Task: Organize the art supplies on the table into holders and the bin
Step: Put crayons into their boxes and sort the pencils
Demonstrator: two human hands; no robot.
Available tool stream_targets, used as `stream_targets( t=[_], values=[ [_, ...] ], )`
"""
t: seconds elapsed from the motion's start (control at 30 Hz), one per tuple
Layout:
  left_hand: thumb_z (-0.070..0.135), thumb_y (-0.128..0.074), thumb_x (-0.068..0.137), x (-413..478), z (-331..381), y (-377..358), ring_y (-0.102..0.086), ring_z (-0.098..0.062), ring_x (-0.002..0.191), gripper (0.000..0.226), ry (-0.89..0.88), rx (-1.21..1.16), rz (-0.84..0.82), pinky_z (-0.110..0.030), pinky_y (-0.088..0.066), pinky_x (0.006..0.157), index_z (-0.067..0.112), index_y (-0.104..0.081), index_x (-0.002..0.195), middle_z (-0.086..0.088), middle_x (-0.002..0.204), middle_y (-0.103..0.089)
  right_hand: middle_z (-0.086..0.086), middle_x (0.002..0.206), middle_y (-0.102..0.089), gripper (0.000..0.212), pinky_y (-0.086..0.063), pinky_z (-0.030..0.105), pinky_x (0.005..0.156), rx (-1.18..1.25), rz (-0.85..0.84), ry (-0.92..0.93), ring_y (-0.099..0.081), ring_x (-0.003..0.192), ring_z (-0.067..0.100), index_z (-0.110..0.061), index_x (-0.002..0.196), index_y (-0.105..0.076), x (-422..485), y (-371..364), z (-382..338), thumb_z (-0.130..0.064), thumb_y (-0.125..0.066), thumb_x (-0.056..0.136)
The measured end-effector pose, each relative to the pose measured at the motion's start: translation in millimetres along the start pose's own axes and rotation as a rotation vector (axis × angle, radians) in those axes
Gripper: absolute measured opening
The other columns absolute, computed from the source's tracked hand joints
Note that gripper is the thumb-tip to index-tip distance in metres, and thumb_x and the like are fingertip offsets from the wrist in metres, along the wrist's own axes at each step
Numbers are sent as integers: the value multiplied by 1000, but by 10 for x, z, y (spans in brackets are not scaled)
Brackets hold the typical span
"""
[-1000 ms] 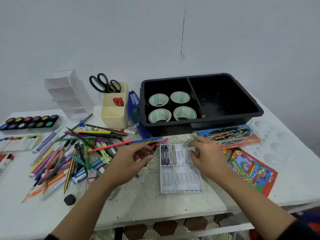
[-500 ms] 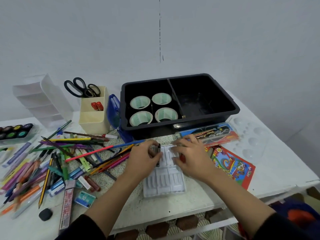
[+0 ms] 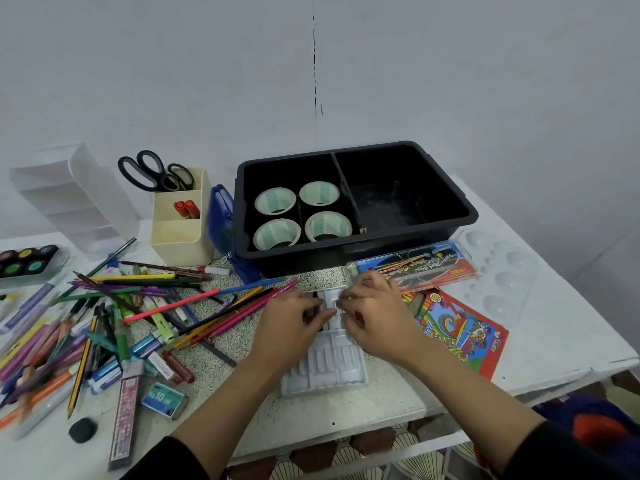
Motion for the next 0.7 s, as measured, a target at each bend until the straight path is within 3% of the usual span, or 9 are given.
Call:
stream_targets(
  t=[0.1, 0.27, 0.47, 0.6, 0.7],
  values=[
    [40, -64, 93, -13, -2, -32, -51, -12, 88, 28, -88, 68, -44, -36, -50, 79, 20, -77, 106, 5, 97, -55, -20, 110, -68, 26, -35, 38, 85, 6, -4, 0, -41, 115, 15, -26, 110, -76, 3, -8, 8, -33, -61, 88],
    [52, -59, 93, -26, -37, -25, -50, -19, 114, 38, -145, 235, -107, -40, -43, 92, 29, -72, 120, 9, 130, -58, -19, 108, -69, 25, -34, 37, 83, 7, -1, 8, -41, 115, 16, -25, 109, -76, -3, -16, 12, -31, -62, 89],
    [69, -44, 86, -16, -111, -49, -47, -14, 109, 56, -83, 281, -127, -38, -36, 92, 36, -68, 124, 22, 127, -63, -18, 103, -70, 18, -39, 38, 84, 88, 76, 28, -46, 111, 13, -24, 102, -75, -42, 73, 6, -24, -64, 88],
    [68, -58, 83, 24, -86, -21, -52, -16, 103, 53, -92, 283, -92, -39, -42, 89, 33, -71, 120, 19, 122, -68, -13, 102, -70, 18, -35, 30, 82, 156, 164, 9, -52, 104, 10, -20, 105, -75, -66, 231, 98, -19, -66, 89],
    [70, -63, 76, 88, -66, -14, -59, -17, 99, 53, -101, 295, -118, -38, -48, 85, 31, -76, 110, 14, 110, -73, -9, 95, -68, 17, -41, 29, 80, 212, 200, -30, -54, 92, 10, -17, 98, -74, -100, 393, 195, -22, -60, 91]
  ],
)
Point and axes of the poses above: each hand's wrist, its own x-axis towards the middle knuckle, its own y-axis out of the back of the hand, z = x × y, the point moved 9 cm from there along x, towards the middle knuckle
